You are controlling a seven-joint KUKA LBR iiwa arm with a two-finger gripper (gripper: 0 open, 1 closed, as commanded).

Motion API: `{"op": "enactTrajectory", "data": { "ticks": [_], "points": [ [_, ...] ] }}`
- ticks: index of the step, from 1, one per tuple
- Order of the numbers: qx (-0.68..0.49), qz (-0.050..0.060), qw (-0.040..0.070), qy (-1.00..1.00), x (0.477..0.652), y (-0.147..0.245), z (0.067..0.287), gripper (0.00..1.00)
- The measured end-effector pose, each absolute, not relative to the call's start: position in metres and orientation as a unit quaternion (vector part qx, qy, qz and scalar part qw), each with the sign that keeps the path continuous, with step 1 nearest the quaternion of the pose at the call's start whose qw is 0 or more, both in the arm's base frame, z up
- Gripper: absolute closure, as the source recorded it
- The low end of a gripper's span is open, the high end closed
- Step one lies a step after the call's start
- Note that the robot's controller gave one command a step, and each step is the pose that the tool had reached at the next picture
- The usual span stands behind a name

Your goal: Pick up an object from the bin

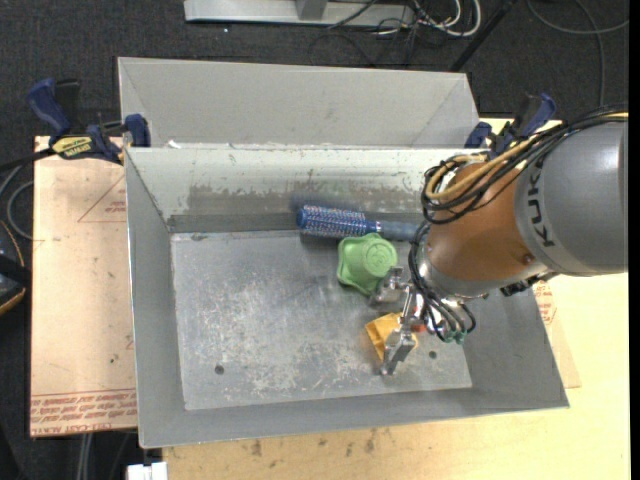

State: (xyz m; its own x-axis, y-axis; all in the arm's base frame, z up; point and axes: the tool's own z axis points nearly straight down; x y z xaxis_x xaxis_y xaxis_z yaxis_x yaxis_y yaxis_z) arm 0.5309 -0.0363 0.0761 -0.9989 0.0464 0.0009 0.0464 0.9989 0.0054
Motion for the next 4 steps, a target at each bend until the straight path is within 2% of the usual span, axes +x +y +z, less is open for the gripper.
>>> {"op": "enactTrajectory", "data": {
  "ticks": [1,2,3,4],
  "points": [
    [0.02,-0.001,-0.007,-1.0,0.51,0.04,0.077,0.0],
    [0.048,0.001,-0.002,-0.999,0.488,-0.017,0.132,0.0],
    [0.112,-0.001,-0.003,-0.994,0.501,-0.022,0.095,0.0],
    [0.162,0.002,-0.001,-0.987,0.499,-0.104,0.109,0.0]
  ]
}}
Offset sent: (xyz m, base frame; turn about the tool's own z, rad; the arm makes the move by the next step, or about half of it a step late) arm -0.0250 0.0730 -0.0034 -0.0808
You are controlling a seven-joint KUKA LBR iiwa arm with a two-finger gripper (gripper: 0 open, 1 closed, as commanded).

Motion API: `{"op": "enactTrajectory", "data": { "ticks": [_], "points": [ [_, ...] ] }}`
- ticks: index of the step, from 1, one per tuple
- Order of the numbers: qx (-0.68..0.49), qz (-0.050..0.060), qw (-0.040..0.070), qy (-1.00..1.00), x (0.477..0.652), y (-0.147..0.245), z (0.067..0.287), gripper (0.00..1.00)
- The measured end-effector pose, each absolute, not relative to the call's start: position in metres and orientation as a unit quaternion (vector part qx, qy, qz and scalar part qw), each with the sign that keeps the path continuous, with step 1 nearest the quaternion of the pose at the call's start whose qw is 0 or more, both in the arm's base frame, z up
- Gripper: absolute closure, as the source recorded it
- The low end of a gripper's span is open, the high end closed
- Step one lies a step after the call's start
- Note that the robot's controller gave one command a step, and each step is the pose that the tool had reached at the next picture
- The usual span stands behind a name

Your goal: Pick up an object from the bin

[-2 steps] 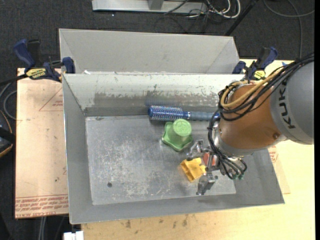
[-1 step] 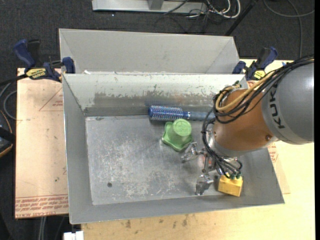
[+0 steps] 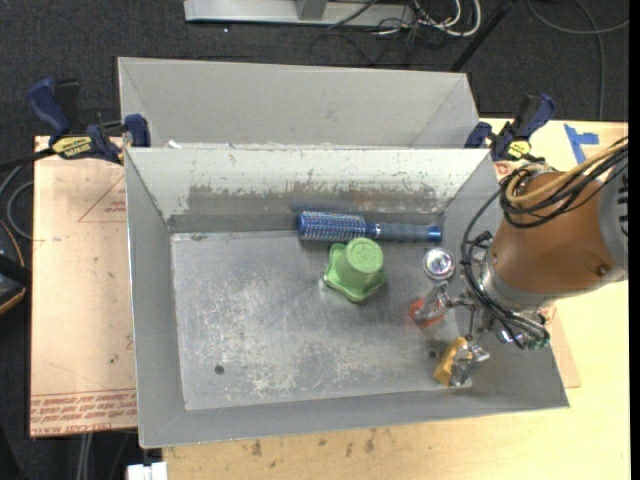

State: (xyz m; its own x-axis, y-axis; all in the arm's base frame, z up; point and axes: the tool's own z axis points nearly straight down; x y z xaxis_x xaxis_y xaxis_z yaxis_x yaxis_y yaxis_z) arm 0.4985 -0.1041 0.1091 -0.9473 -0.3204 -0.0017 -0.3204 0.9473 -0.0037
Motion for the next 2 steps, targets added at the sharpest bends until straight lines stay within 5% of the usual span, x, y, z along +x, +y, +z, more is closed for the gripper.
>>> {"op": "enactTrajectory", "data": {
  "ticks": [1,2],
  "points": [
    [-0.307,0.0,0.001,0.952,0.5011,-0.1445,0.0944,0.0],
    [-0.308,0.001,0.001,0.951,0.5014,-0.1431,0.0946,1.0]
  ]
}}
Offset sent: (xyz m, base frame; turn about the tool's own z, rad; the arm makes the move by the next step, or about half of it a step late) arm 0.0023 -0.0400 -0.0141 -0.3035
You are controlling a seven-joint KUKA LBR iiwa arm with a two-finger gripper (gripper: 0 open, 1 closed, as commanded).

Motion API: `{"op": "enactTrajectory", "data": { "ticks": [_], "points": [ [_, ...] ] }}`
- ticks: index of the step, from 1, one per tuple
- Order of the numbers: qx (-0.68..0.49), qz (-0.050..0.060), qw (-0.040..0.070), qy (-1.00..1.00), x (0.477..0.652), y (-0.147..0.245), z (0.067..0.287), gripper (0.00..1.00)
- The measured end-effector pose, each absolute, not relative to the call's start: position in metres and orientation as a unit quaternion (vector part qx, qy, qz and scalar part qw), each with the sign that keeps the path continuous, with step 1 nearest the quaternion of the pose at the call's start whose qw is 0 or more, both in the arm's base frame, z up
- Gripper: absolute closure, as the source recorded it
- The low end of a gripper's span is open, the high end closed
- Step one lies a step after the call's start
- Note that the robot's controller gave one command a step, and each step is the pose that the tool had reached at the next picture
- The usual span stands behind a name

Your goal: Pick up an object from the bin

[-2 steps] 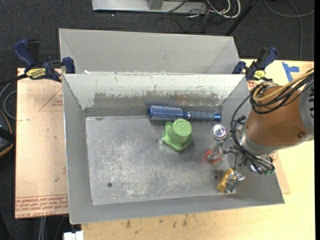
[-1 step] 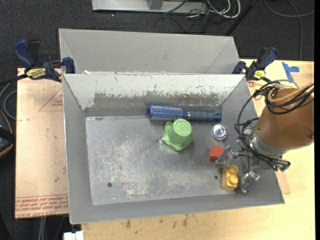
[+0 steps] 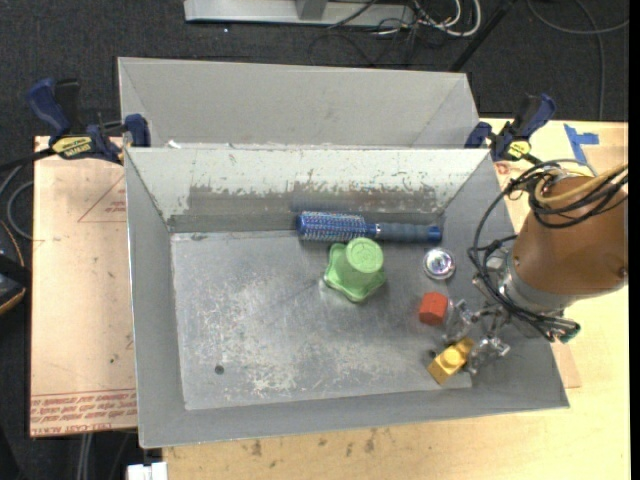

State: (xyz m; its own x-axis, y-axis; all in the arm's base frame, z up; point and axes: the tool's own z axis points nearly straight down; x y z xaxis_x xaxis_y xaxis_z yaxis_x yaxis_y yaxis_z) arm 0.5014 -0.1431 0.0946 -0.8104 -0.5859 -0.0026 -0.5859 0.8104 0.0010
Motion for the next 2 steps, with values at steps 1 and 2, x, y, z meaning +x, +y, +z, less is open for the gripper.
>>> {"op": "enactTrajectory", "data": {
  "ticks": [1,2],
  "points": [
    [-0.541,-0.001,0.003,0.841,0.507,-0.142,0.178,1.0],
    [-0.669,-0.002,0.003,0.744,0.506,-0.154,0.261,1.0]
  ]
}}
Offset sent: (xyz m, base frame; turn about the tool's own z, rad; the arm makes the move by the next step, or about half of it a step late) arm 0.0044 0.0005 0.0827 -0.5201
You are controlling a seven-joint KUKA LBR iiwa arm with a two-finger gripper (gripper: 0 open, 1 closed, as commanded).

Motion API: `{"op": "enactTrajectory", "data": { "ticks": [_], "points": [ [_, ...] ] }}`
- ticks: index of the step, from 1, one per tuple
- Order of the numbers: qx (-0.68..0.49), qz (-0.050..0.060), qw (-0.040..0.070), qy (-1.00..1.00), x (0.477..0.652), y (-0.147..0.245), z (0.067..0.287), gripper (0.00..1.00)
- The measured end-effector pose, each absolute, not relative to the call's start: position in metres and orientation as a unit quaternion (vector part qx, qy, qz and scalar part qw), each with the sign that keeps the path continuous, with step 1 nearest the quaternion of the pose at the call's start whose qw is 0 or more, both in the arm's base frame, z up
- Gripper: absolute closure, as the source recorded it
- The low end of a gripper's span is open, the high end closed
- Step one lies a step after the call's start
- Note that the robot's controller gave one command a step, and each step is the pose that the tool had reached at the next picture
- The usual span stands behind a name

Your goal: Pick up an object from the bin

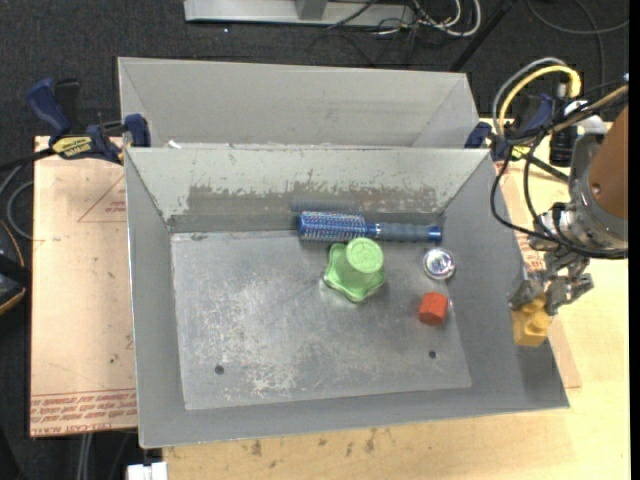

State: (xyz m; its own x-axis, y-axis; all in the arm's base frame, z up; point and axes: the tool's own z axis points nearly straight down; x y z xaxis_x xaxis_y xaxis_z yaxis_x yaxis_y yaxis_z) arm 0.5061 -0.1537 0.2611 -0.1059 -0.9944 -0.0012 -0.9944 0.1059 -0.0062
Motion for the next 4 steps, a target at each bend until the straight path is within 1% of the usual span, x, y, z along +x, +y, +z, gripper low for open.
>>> {"op": "enactTrajectory", "data": {
  "ticks": [1,2,3,4],
  "points": [
    [-0.703,0.005,-0.001,0.711,0.503,-0.144,0.137,1.0],
    [-0.865,-0.002,0.002,0.501,0.513,-0.133,0.252,1.0],
    [-0.928,0.004,0.006,0.372,0.518,-0.132,0.145,1.0],
    [-0.983,-0.003,0.001,0.186,0.5,-0.144,0.398,1.0]
  ]
}}
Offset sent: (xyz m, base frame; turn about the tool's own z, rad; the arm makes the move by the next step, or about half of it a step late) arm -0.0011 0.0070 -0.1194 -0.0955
